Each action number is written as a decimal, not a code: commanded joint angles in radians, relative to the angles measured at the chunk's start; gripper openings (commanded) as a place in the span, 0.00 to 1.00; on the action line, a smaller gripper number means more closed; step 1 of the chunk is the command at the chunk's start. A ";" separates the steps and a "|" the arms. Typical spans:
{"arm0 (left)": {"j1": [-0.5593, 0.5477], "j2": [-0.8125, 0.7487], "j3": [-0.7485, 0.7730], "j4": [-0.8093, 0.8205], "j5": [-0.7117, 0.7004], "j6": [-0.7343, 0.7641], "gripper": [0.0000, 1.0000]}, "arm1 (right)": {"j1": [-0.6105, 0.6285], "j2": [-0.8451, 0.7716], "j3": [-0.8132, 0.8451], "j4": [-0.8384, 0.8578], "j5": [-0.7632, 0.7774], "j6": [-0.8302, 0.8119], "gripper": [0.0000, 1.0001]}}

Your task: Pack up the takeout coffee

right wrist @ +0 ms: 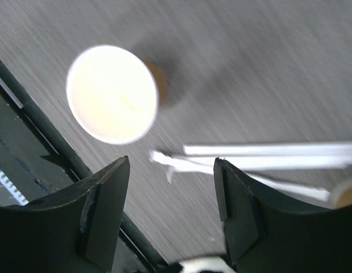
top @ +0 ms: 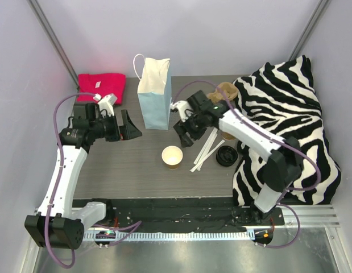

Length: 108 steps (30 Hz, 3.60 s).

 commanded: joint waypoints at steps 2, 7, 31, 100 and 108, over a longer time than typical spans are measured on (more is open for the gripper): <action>0.005 0.003 0.013 0.031 0.050 0.017 1.00 | -0.193 -0.185 -0.093 -0.174 -0.013 -0.174 0.64; 0.006 -0.003 -0.013 0.054 0.101 0.002 1.00 | -0.325 -0.283 -0.225 -0.278 0.008 -0.279 0.59; -0.002 -0.021 -0.067 0.149 0.141 -0.068 1.00 | -0.327 -0.122 -0.348 -0.167 0.005 -0.290 0.52; -0.900 -0.093 -0.102 0.286 -0.083 1.145 0.96 | -0.008 -0.120 -0.012 -0.654 -0.831 -0.475 0.01; -1.008 -0.058 -0.128 0.310 -0.157 1.222 0.83 | 0.057 -0.105 -0.010 -0.653 -0.837 -0.468 0.01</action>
